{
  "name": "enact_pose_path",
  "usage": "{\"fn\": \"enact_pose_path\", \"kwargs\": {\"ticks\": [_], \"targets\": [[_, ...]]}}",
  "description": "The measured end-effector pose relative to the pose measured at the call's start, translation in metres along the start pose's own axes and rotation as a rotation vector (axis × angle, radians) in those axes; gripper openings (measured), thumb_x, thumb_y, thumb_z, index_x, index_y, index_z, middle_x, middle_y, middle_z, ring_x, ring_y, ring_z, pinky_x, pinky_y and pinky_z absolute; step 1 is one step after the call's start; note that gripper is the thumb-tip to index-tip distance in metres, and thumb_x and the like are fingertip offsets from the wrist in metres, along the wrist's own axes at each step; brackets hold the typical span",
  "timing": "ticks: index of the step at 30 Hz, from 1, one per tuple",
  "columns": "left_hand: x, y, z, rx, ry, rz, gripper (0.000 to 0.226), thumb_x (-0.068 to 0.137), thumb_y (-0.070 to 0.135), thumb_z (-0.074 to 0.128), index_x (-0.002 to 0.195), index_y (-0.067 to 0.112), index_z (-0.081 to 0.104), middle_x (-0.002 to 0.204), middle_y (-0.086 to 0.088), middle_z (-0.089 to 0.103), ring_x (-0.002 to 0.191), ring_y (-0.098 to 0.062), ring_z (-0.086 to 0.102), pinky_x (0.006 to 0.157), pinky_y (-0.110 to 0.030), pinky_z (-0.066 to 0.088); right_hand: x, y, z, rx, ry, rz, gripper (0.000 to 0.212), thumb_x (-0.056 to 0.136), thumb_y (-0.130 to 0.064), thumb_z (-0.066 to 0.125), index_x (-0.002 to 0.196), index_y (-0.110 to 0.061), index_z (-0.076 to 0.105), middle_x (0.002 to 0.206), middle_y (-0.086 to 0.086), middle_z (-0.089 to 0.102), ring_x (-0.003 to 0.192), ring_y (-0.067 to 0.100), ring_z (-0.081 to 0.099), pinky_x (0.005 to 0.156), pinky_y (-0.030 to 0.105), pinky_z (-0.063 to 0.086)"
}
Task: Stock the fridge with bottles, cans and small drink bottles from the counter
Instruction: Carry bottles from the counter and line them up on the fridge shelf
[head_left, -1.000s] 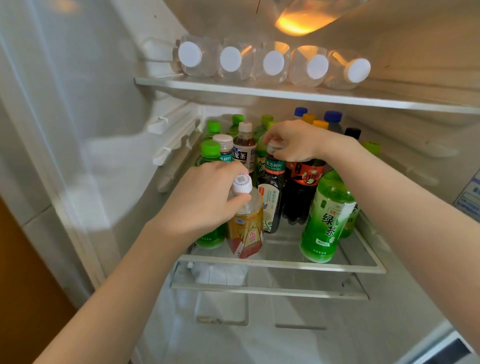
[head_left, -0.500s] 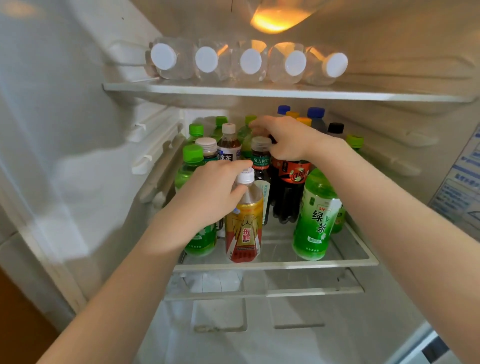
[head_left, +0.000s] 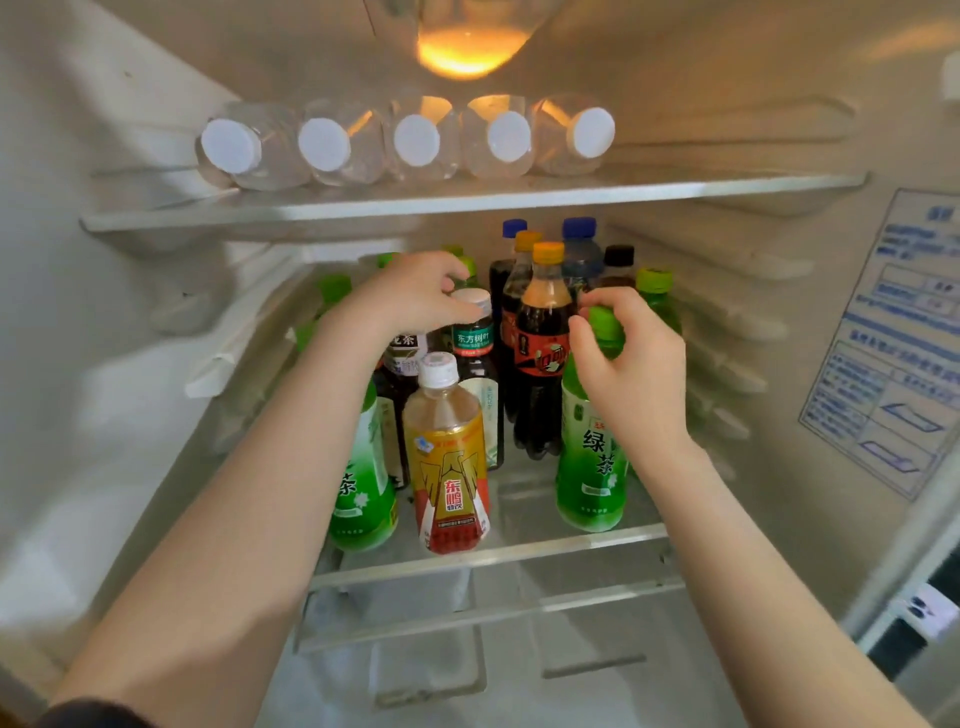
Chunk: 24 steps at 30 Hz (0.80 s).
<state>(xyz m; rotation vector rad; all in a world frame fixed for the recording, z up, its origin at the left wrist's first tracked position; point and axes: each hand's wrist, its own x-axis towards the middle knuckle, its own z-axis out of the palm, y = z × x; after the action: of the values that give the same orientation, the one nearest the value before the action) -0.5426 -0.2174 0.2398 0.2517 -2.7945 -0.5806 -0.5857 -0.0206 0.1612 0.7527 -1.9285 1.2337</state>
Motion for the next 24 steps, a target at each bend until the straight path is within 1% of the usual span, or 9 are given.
{"fn": "enact_pose_path", "kwargs": {"ticks": [2,4,7,9,14,17,20,22,24], "targets": [[0.010,0.003,0.003,0.072,-0.100,0.005,0.053,0.083,0.030,0.070,0.131,0.020,0.051,0.130,-0.003,0.055,0.111,-0.021,0.058,0.087,-0.031,0.048,-0.002,0.002,0.003,0.052,0.023,0.012,0.019,0.089,-0.022,0.061,0.106,-0.014,0.061,0.087,-0.010,0.060,0.077,0.005,0.059,0.071,0.027,0.054],[0.016,0.003,0.007,0.059,-0.151,0.001,0.047,0.082,0.025,0.072,0.124,0.021,0.054,0.122,-0.004,0.058,0.098,-0.023,0.065,0.085,-0.040,0.056,-0.002,0.004,0.004,0.065,0.032,0.013,0.019,0.088,-0.024,0.061,0.105,-0.016,0.061,0.085,-0.012,0.058,0.076,0.003,0.058,0.069,0.025,0.053],[0.022,0.000,0.011,-0.005,-0.137,0.016,0.032,0.082,0.023,0.073,0.109,0.021,0.056,0.109,-0.004,0.061,0.081,-0.017,0.069,0.076,-0.045,0.059,-0.002,0.007,0.005,0.080,0.040,0.009,0.018,0.088,-0.025,0.061,0.104,-0.017,0.060,0.085,-0.012,0.059,0.075,0.004,0.059,0.068,0.023,0.052],[0.024,-0.002,0.014,-0.002,-0.105,0.020,0.030,0.082,0.024,0.073,0.106,0.022,0.055,0.105,-0.003,0.062,0.074,-0.013,0.069,0.074,-0.044,0.059,-0.003,0.008,0.006,0.092,0.046,0.002,0.017,0.088,-0.025,0.061,0.103,-0.018,0.060,0.084,-0.014,0.058,0.074,0.000,0.058,0.067,0.018,0.050],[0.025,-0.001,0.017,0.067,-0.087,0.025,0.042,0.083,0.029,0.071,0.119,0.017,0.053,0.111,-0.004,0.060,0.083,-0.018,0.066,0.077,-0.041,0.058,-0.003,0.010,0.006,0.095,0.046,0.003,0.018,0.088,-0.026,0.061,0.104,-0.018,0.059,0.085,-0.017,0.055,0.076,-0.006,0.056,0.068,0.011,0.047],[0.029,-0.002,0.007,0.126,-0.106,-0.003,0.064,0.080,0.051,0.066,0.132,0.020,0.045,0.118,0.007,0.054,0.090,-0.013,0.059,0.075,-0.032,0.050,-0.003,0.012,0.007,0.095,0.052,-0.005,0.018,0.088,-0.027,0.060,0.104,-0.018,0.059,0.084,-0.019,0.054,0.077,-0.009,0.056,0.067,0.005,0.044],[0.041,0.001,-0.008,0.009,-0.039,-0.088,0.046,0.093,0.054,0.044,0.124,0.021,0.050,0.106,0.003,0.063,0.087,-0.015,0.064,0.072,-0.033,0.055,-0.003,0.012,0.007,0.106,0.054,-0.003,0.017,0.088,-0.026,0.061,0.103,-0.018,0.059,0.083,-0.018,0.055,0.077,-0.008,0.056,0.066,0.005,0.044],[0.054,0.001,-0.014,-0.039,-0.037,-0.180,0.043,0.100,0.044,0.031,0.127,0.015,0.049,0.104,-0.002,0.061,0.097,-0.021,0.062,0.088,-0.039,0.052,-0.003,0.012,0.007,0.114,0.053,-0.002,0.017,0.088,-0.025,0.061,0.103,-0.017,0.059,0.083,-0.017,0.055,0.076,-0.006,0.057,0.066,0.007,0.045],[0.064,0.001,-0.017,-0.039,-0.019,-0.217,0.032,0.102,0.033,0.029,0.117,0.015,0.051,0.103,-0.005,0.055,0.093,-0.020,0.057,0.092,-0.036,0.047,-0.003,0.012,0.006,0.119,0.048,0.000,0.017,0.088,-0.024,0.061,0.103,-0.016,0.060,0.083,-0.015,0.056,0.076,-0.003,0.057,0.065,0.009,0.045]]}}
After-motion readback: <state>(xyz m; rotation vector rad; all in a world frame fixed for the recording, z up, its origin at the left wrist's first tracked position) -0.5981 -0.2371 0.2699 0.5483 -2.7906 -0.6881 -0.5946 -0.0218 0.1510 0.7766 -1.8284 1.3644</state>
